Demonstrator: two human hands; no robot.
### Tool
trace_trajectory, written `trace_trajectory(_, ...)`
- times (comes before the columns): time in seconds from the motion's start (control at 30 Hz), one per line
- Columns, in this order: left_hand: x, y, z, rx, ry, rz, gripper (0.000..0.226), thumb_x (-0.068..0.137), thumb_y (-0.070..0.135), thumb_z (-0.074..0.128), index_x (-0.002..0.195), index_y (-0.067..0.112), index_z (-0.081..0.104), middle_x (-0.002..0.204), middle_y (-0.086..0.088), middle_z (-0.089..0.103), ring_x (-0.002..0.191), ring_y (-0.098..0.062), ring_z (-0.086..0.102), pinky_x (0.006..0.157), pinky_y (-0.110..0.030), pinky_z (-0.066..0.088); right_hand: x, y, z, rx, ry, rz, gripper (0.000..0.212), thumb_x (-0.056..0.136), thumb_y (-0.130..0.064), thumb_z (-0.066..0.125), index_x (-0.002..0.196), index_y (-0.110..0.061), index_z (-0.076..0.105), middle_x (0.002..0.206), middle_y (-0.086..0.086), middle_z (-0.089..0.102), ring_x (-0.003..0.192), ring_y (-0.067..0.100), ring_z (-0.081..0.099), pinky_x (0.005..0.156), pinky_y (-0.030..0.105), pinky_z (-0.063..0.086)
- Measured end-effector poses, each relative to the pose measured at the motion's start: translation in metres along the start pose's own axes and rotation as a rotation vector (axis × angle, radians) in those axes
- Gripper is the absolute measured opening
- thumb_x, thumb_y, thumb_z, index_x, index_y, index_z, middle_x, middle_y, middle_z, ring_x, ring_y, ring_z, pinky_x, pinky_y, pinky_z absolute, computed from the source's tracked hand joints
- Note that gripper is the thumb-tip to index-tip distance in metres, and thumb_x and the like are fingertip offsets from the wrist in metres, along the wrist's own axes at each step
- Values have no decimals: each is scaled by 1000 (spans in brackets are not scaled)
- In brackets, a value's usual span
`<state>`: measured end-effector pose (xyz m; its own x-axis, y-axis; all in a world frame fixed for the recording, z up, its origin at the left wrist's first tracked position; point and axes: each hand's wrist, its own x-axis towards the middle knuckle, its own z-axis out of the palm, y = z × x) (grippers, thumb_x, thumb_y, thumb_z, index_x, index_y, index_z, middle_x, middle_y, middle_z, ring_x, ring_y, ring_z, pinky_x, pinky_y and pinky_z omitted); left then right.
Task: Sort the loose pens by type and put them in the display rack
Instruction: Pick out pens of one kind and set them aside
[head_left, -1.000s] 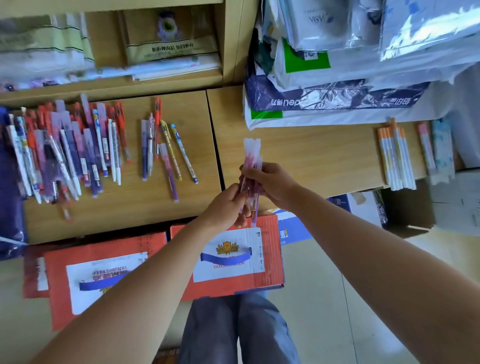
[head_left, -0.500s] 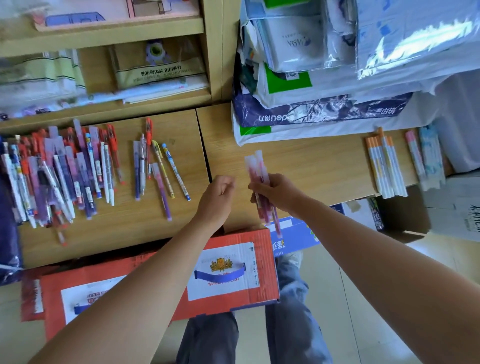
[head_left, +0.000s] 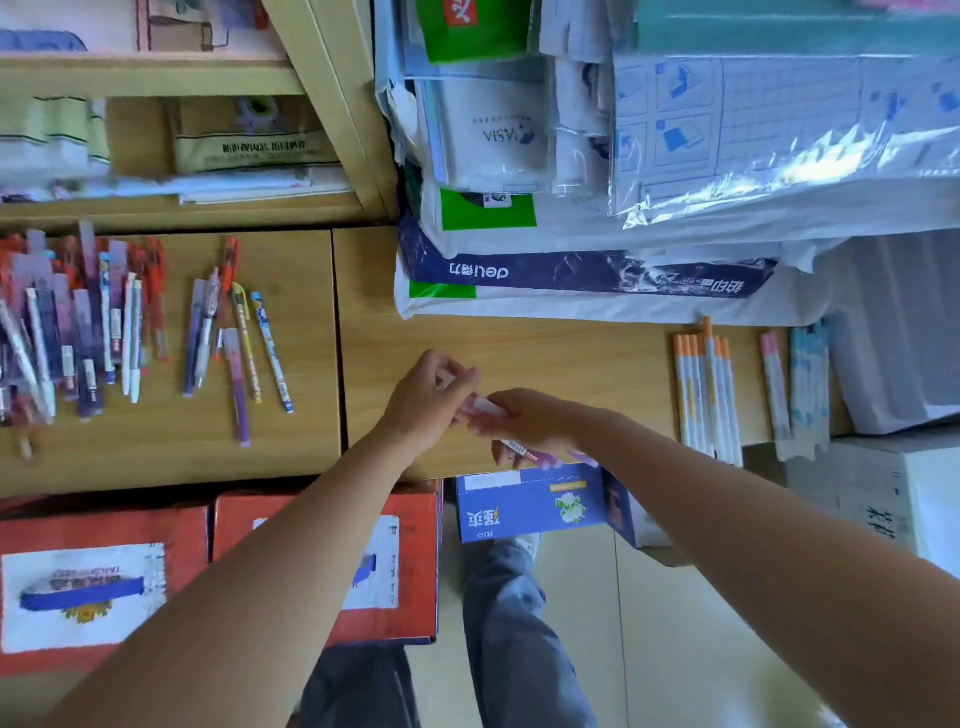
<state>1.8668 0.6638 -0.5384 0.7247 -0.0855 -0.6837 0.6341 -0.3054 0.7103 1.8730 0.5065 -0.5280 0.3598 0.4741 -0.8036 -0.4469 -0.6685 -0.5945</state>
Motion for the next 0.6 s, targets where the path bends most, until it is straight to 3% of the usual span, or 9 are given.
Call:
trace_trajectory(0.07,-1,2,6,60,-26,-42,44,83,48,67,101,11,52,78,-2,66,55,-11,59,58,-30,48,-2,7,-11,17,-31,-11,6,96,-30,58,94,-25,60,65,3,58,44,8,53,43,20,42)
trace_trajectory(0.13,0,1,12,162,-56,-48,47,78,51,71,99,13,52,82,-2,67,61,-15,58,59,-32,47,0,11,-18,-34,-48,-32,12,91,-25,65,83,-30,58,59,0,53,41,4,48,40,16,39)
trace_trajectory(0.23,3,-5,16,185,-85,1,34,81,40,72,95,14,55,81,3,67,68,-17,60,60,-32,46,10,19,-22,-86,-42,-28,17,85,-18,72,81,-17,56,58,0,56,42,6,49,44,19,42)
trace_trajectory(0.37,7,-9,18,30,-122,-9,21,84,26,71,94,13,57,77,2,65,58,-14,53,49,-20,37,22,27,-28,-90,-34,8,27,80,-19,77,94,-9,57,61,5,58,51,14,55,48,22,46)
trace_trajectory(0.5,15,-10,20,11,-61,-58,5,86,19,61,90,20,58,86,-9,63,62,-15,54,60,-29,46,27,31,-36,-158,-1,-5,19,80,-18,75,82,-12,57,71,11,62,58,17,59,56,26,51)
trace_trajectory(0.6,18,-7,25,31,-92,-89,6,89,27,59,90,23,55,84,-2,65,60,-11,54,63,-26,45,29,34,-37,-243,60,-21,17,79,-19,73,79,-13,57,66,2,59,54,13,56,58,28,48)
